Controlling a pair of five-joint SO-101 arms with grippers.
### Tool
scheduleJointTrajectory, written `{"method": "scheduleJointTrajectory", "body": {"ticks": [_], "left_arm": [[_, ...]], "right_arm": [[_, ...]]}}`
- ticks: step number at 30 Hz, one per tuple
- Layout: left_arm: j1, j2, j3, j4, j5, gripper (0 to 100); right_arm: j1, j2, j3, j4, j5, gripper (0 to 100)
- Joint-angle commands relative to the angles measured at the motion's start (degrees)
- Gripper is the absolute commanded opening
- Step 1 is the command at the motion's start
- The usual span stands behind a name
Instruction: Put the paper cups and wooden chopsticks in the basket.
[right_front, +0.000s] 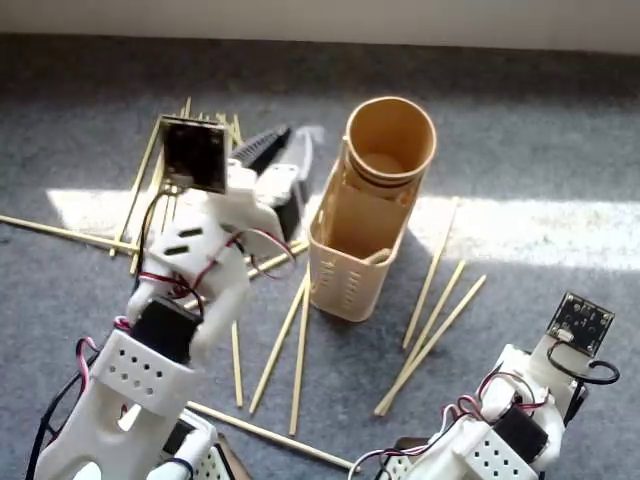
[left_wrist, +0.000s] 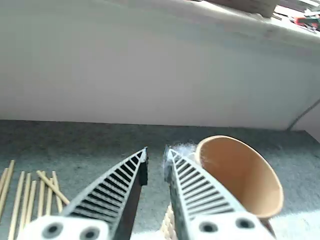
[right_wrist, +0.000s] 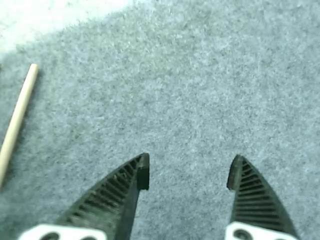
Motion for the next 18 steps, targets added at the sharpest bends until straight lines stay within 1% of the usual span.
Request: {"method": "scheduleJointTrajectory", "body": {"ticks": [1,3,5,8,11,15,18], "left_arm": [[-15.6,1.0,-6.3,1.5,4.6,8],[-20.2,4.4,-12.4,7.9,5.5,8],[-22.7,10.9,-20.0,17.6,5.5,8],[-24.3,25.2,-33.4,33.4,5.5,8],[-25.1,42.5,-47.4,46.4,5.4,8],[-27.5,63.7,-67.2,58.2,5.6,14],[-29.3,76.4,-81.4,66.7,5.3,16]], "right_arm": [[-0.5,0.4,7.4,0.3,-0.4,25.5],[-0.5,0.4,7.4,0.3,-0.4,25.5],[-0.5,0.4,7.4,0.3,-0.4,25.5],[-0.5,0.4,7.4,0.3,-0.4,25.5],[-0.4,0.4,7.4,0.3,-0.4,25.5],[-0.2,0.4,7.4,0.3,-0.4,25.5],[-0.1,0.4,7.4,0.3,-0.4,25.5]]}}
